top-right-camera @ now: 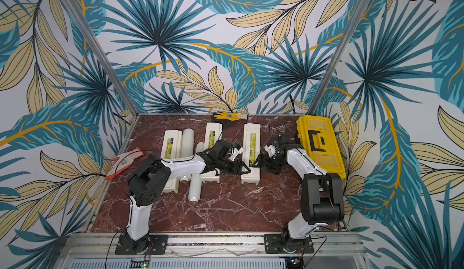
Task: Put plastic wrap rolls into dispensers
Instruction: Close the lid on the plastic wrap cutting box.
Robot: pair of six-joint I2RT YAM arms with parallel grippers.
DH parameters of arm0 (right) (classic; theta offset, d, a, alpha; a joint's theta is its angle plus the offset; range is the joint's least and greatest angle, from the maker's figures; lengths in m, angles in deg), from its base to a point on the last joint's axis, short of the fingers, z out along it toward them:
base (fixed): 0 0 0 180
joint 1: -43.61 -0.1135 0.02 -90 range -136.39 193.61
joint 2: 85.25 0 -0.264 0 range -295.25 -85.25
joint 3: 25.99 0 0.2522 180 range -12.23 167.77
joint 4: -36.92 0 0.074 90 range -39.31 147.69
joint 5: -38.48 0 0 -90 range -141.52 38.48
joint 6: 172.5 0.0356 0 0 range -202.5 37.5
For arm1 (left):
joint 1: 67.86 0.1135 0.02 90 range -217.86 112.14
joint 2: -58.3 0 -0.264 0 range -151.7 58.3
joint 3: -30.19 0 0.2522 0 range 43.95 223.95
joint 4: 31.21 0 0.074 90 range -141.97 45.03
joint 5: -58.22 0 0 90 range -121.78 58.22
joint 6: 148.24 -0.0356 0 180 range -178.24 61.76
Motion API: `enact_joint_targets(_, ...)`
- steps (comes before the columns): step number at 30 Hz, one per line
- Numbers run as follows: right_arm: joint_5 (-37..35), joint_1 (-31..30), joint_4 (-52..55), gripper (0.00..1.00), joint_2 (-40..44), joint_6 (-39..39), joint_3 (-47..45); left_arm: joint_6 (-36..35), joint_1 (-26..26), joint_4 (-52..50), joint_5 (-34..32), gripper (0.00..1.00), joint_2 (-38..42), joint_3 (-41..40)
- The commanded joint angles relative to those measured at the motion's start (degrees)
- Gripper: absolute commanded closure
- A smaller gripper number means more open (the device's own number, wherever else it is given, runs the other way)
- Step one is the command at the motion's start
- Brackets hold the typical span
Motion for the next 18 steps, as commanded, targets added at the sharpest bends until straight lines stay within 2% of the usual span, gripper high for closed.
enact_joint_targets(1,-14.4,1.4,7.7,0.28,-5.2,-1.7,-2.0,-3.6,-1.8,-18.5,-6.1,0.35,-9.5,-5.1)
enact_joint_targets(6,-14.6,1.3,8.3,0.47,-9.9,-2.8,-0.3,-3.6,-1.6,-19.1,-5.8,0.35,-9.6,-4.7)
enact_joint_targets(12,-13.2,0.8,7.5,0.60,-12.9,-3.2,-0.2,-3.8,-1.4,-20.1,-6.1,0.35,-9.6,-3.3)
enact_joint_targets(13,-12.5,0.8,7.4,0.60,-13.6,-3.4,-0.1,-3.8,-1.4,-20.2,-6.1,0.35,-9.5,-3.1)
enact_joint_targets(16,-9.4,0.8,5.8,0.46,-13.2,-3.4,0.0,-3.8,-1.4,-20.8,-6.5,0.35,-9.6,-2.5)
enact_joint_targets(18,-7.4,0.8,4.4,0.43,-12.5,-2.7,0.0,-3.9,-1.4,-21.2,-6.8,0.34,-9.5,-2.2)
